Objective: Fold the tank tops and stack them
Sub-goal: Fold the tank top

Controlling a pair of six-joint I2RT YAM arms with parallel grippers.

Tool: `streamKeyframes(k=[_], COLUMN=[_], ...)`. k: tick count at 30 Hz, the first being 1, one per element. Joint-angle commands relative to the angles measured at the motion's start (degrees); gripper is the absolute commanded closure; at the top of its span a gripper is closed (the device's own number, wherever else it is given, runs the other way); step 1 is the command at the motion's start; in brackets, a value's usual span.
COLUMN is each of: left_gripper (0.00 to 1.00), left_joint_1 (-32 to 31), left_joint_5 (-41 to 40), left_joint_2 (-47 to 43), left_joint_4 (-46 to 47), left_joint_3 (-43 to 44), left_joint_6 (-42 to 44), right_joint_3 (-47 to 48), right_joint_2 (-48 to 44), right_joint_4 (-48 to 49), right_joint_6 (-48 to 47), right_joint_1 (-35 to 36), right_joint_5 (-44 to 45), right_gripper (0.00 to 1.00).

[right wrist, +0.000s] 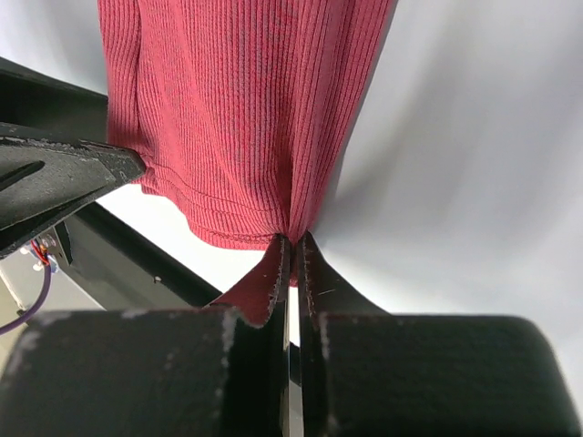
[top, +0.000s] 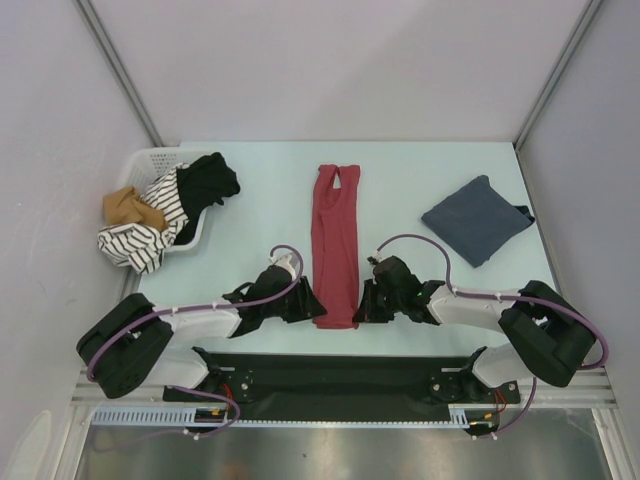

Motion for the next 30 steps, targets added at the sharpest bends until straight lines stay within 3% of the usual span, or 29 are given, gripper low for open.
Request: streamKeyframes(k=[1,4,8,13,16,19,20,30], left_gripper=[0.53,0.52,0.43,0.48,0.59,0.81,1.00,1.00], left_joint_1=[-0.8,-0.8,-0.8,-0.8,-0.8,-0.8,-0.8,-0.7], left_joint_5=[-0.5,-1.1,-2.2,-2.6,-2.0,-1.7,-1.7,-3.7], left_joint_2=[0.4,-0.3,-2.2,-3.3,-1.1,1.1,1.3,-5.1], left_joint_4=[-5.0,-5.8,-7.2,-7.0,-5.8,-4.5,-4.7,-18.4], left_joint_3=[-3.1,-4.2,-5.4,-6.1,-5.2,-4.3,-4.0,5.2], left_joint_6=[0.0,-0.3,-0.4,-0.5,-0.2,0.1,0.2,3.6], right_joint_3=[-0.2,-0.2,-0.3,-0.3,-0.3,-0.2,-0.2,6.9], right_joint_2=[-0.7,-0.6,-0.3,0.0,0.1,-0.3,-0.5,-3.5], right_joint_4=[-0.8,-0.7,-0.5,-0.3,-0.2,-0.3,-0.5,-8.1], right_joint_6=[-0.3,-0.3,-0.2,-0.1,0.0,0.1,0.0,-2.4], right_joint_1=[-0.1,0.0,-0.1,0.0,0.0,0.0,0.1,-1.4], right_joint_5=[0.5,0.4,0.4,0.2,0.1,-0.1,-0.1,0.8], right_gripper=[1.00,1.00,1.00,1.00,1.00,1.00,1.00,1.00])
